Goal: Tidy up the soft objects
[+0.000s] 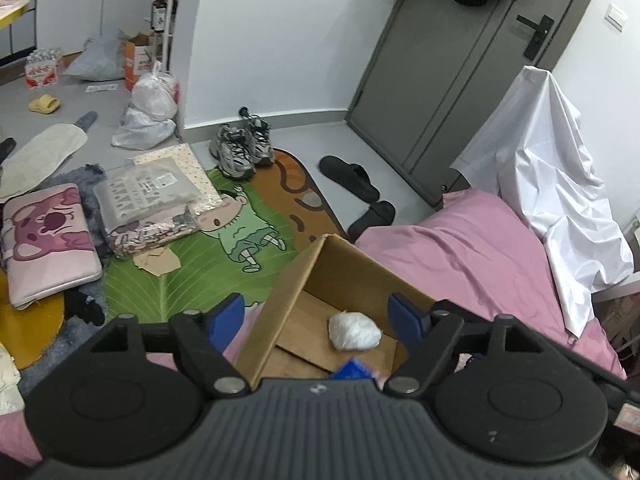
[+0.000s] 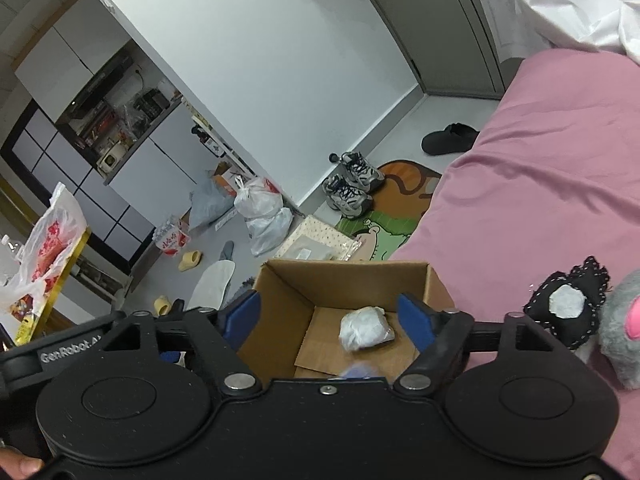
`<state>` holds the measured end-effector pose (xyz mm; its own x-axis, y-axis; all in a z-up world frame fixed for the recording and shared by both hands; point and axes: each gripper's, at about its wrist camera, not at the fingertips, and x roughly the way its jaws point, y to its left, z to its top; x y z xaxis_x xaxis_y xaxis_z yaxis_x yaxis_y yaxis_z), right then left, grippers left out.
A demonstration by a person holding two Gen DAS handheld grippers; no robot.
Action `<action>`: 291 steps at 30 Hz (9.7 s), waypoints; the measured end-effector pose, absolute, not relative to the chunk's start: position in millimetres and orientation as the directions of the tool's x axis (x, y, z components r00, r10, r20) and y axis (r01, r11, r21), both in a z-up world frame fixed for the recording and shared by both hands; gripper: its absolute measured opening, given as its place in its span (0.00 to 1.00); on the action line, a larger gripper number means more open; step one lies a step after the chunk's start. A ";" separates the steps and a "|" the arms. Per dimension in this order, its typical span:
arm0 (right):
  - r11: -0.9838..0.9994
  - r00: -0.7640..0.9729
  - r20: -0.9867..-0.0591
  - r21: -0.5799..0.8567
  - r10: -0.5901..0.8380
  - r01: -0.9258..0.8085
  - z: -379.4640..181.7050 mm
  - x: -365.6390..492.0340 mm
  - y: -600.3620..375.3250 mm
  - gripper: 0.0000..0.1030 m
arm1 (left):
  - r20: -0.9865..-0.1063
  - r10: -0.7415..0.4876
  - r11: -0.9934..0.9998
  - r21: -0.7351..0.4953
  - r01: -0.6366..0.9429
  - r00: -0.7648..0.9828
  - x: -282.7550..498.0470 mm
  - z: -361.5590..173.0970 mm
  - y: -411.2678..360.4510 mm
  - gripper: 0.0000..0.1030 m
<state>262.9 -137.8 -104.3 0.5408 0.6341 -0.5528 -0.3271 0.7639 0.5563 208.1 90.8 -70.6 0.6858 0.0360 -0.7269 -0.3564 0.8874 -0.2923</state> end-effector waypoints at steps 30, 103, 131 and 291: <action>0.828 0.570 -0.608 0.478 0.553 -0.294 -75.6 224.4 -220.8 0.95 | -0.701 0.066 0.918 -0.237 -0.319 0.710 158.1 -38.0 30.5 0.94; 0.764 0.508 -0.702 0.633 0.499 0.125 -161.0 252.0 -363.8 0.80 | -0.736 -0.101 0.948 -0.276 -0.161 0.669 249.7 -121.8 -138.0 0.51; 0.678 0.547 -0.641 0.715 0.539 0.170 -171.9 266.1 -371.6 0.53 | -0.718 -0.318 0.784 -0.566 -0.255 0.619 265.2 -158.0 -131.1 0.25; 0.616 0.378 -0.518 0.759 0.768 -0.211 -132.0 267.2 -131.7 0.55 | -0.765 -0.017 0.755 -0.432 -0.493 0.644 207.5 -91.6 94.4 0.44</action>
